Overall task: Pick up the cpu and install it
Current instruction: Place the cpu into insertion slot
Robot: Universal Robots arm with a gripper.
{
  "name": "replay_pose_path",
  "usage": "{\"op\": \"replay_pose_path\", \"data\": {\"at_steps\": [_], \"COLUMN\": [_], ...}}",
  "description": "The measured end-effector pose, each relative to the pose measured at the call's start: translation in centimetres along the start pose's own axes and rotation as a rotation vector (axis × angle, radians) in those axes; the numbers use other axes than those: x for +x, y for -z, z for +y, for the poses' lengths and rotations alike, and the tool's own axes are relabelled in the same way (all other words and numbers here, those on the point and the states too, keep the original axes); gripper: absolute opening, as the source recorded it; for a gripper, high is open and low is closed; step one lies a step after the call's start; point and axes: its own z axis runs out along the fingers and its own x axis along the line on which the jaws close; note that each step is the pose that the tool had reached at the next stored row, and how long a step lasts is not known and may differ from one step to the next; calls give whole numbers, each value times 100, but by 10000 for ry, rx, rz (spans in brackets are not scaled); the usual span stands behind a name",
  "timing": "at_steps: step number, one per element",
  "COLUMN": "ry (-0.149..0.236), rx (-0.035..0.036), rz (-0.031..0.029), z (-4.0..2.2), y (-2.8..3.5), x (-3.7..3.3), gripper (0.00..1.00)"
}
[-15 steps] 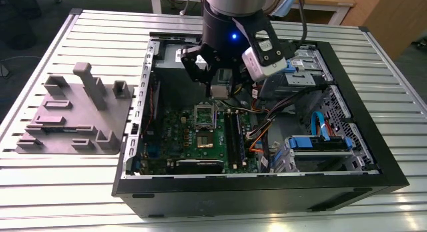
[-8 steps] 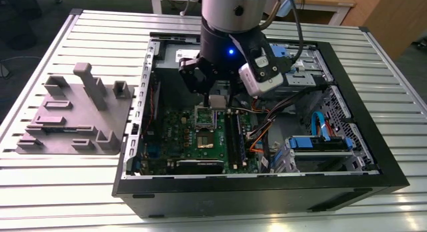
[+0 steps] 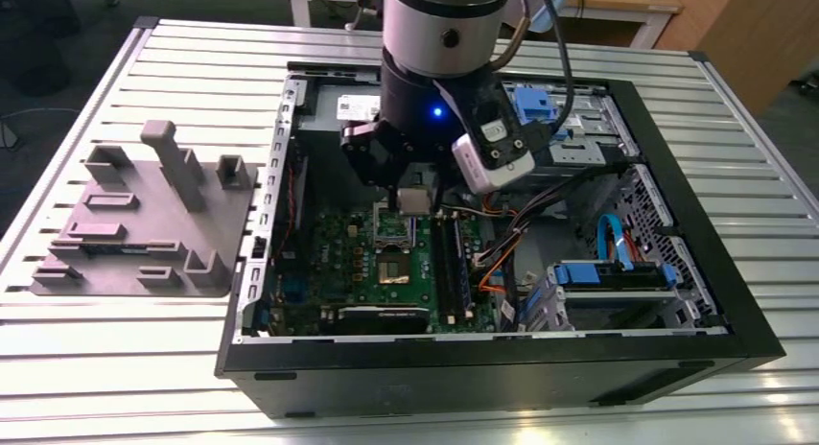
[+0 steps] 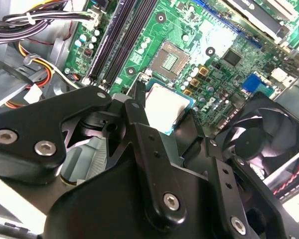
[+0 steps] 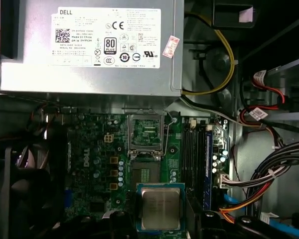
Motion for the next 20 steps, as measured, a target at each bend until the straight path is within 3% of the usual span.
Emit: {"op": "replay_pose_path", "data": {"at_steps": [12,20], "ry": [0,0], "rx": [-15,-15], "rz": [1,1], "z": [-2,-4], "y": [-129,-267], "x": [1,1], "gripper": [47,47]}}
